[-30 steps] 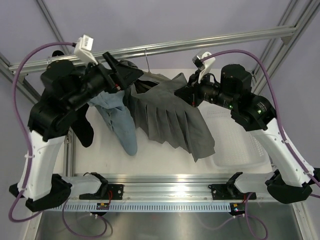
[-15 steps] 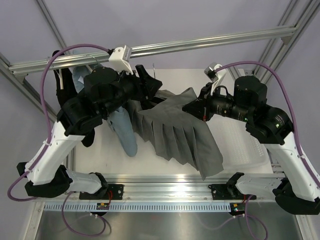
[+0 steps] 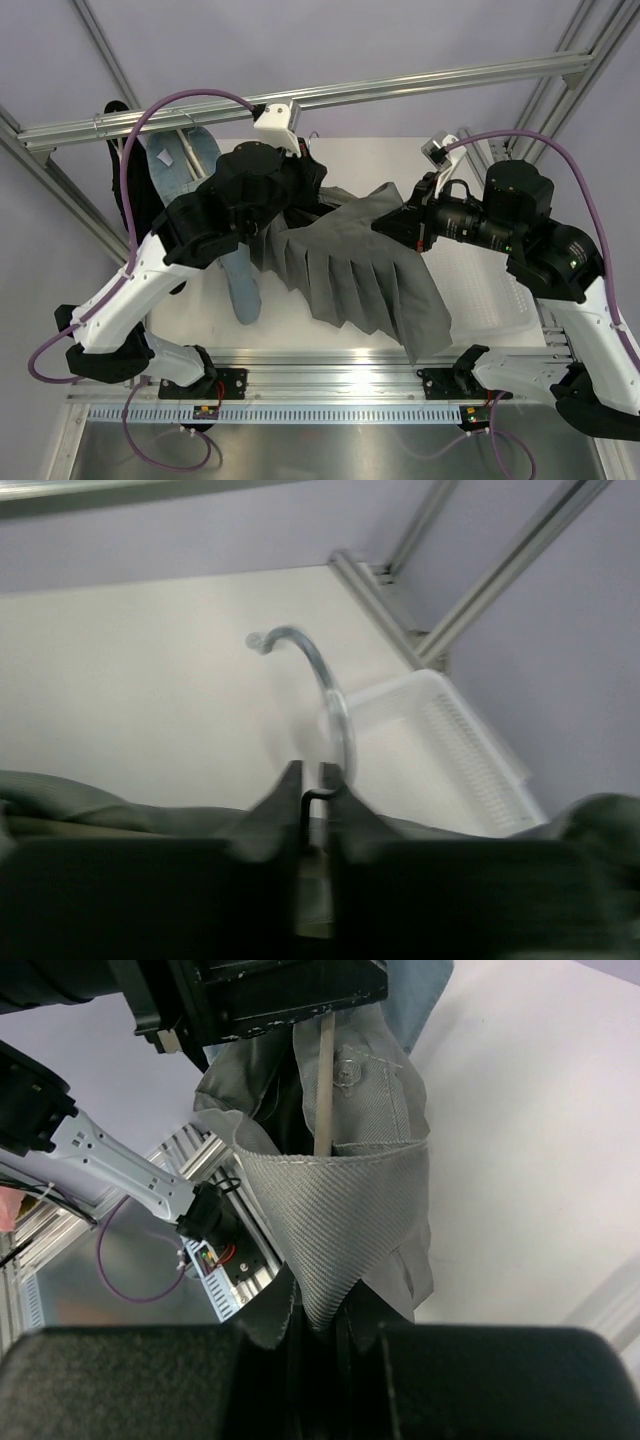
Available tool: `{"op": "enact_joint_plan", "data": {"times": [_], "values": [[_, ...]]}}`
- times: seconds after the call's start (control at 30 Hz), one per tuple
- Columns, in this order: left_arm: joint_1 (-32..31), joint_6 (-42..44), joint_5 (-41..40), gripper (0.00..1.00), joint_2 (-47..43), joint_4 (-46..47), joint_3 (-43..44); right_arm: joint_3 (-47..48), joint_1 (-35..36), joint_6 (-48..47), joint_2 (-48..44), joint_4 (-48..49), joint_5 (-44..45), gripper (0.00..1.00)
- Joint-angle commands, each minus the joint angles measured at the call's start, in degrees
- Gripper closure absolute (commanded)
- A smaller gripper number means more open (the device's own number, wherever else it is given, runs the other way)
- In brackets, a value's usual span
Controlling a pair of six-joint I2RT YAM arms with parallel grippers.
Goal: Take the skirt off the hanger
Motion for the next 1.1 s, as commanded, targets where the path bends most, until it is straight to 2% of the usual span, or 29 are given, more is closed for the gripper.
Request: {"op": "enact_joint_plan", "data": {"times": [0.0, 0.07, 0.1, 0.13, 0.17, 0.43, 0.63, 0.73, 0.8, 0.9, 0.97, 1.0, 1.07], "values": [[-0.4, 1.0, -3.9, 1.0, 0.2, 0.6, 1.3, 1.7, 0.6, 1.3, -2.1, 5.1, -2.6, 1.0], [-0.5, 1.1, -4.5, 1.0, 0.6, -0.2, 2.3, 1.8, 0.5, 2.3, -3.0, 5.2, -1.6, 0.99], [-0.9, 1.2, -5.2, 1.0, 0.7, -0.9, 2.6, 1.8, 0.6, 2.7, -3.2, 5.0, -1.0, 0.54], [-1.0, 1.6, -6.0, 1.0, 0.7, -1.2, 3.1, 1.9, 0.6, 3.2, -3.7, 4.6, 0.4, 0.19], [-1.1, 2.2, -6.4, 1.0, 0.7, -1.6, 3.5, 1.9, 0.5, 3.6, -4.5, 3.6, 0.9, 0.01], [-1.2, 5.1, -7.8, 1.0, 2.0, -2.8, 8.8, 0.2, 0.5, 0.7, -9.0, -6.0, 0.5, 0.01], [-1.5, 4.0, -7.2, 1.0, 3.0, -2.0, 9.3, -5.2, 0.5, 0.5, -8.9, -6.8, -0.6, 0.01], [-2.0, 3.8, -7.4, 1.0, 3.8, -1.7, 9.9, -7.6, 0.5, 0.6, -8.8, -7.0, -0.8, 0.07], [-2.2, 4.2, -7.6, 1.0, 4.2, -2.2, 11.1, -8.3, 0.5, 0.7, -8.9, -7.3, -0.3, 0.18], [-2.2, 5.0, -8.2, 1.0, 4.9, -3.0, 12.8, -8.9, 0.5, 1.0, -10.0, -8.1, -0.2, 0.29], [-2.2, 5.4, -8.5, 1.0, 5.5, -3.6, 13.6, -9.2, 0.6, 1.3, -11.1, -8.4, 0.3, 0.32], [-2.2, 5.5, -8.6, 1.0, 5.6, -3.8, 14.0, -9.1, 0.5, 1.3, -11.4, -8.9, 0.9, 0.37], [-2.2, 5.6, -8.7, 1.0, 5.7, -3.9, 14.3, -8.8, 0.5, 1.0, -11.7, -11.0, 1.2, 0.39]]}}
